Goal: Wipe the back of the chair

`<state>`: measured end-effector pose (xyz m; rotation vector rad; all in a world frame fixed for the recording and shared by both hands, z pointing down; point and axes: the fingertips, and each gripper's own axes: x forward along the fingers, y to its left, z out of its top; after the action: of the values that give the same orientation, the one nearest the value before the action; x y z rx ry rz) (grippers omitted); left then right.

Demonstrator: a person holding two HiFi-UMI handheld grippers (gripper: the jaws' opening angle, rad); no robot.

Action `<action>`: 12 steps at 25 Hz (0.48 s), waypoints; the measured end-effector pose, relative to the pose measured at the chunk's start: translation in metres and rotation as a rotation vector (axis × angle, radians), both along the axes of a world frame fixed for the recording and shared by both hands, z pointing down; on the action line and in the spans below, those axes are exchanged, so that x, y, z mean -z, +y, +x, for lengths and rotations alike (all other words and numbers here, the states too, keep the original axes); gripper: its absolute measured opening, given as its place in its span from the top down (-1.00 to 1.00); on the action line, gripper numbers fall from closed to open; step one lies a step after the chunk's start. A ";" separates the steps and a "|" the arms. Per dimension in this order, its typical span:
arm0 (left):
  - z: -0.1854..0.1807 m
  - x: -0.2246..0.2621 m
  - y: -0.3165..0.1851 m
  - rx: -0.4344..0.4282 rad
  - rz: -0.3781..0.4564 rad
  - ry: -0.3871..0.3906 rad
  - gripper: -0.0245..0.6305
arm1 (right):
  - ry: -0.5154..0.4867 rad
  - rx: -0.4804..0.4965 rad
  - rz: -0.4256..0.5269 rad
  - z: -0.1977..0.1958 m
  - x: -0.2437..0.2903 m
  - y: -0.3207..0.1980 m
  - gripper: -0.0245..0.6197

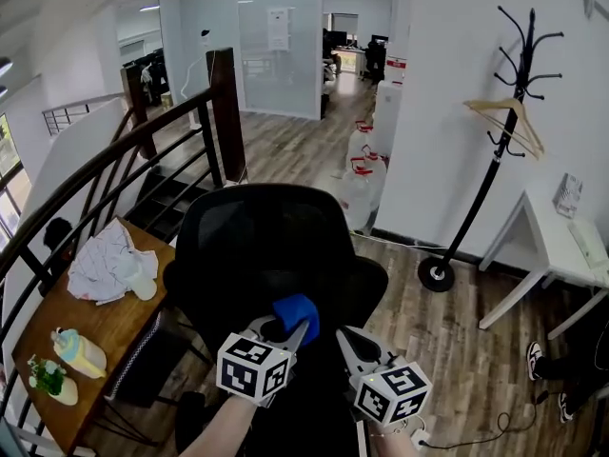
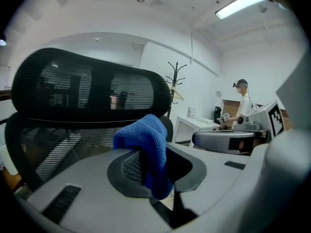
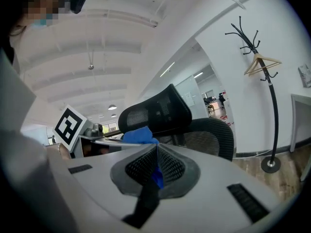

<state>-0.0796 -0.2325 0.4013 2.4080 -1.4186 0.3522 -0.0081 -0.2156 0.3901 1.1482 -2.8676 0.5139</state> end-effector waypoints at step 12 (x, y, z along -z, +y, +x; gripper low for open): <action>0.106 -0.034 -0.046 -0.172 -0.075 -0.019 0.70 | -0.022 -0.121 -0.061 0.069 -0.026 -0.035 0.84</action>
<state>0.0267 -0.2788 0.4349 2.4775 -1.1862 0.4619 0.0613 -0.2506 0.4158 1.3202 -2.7921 0.6167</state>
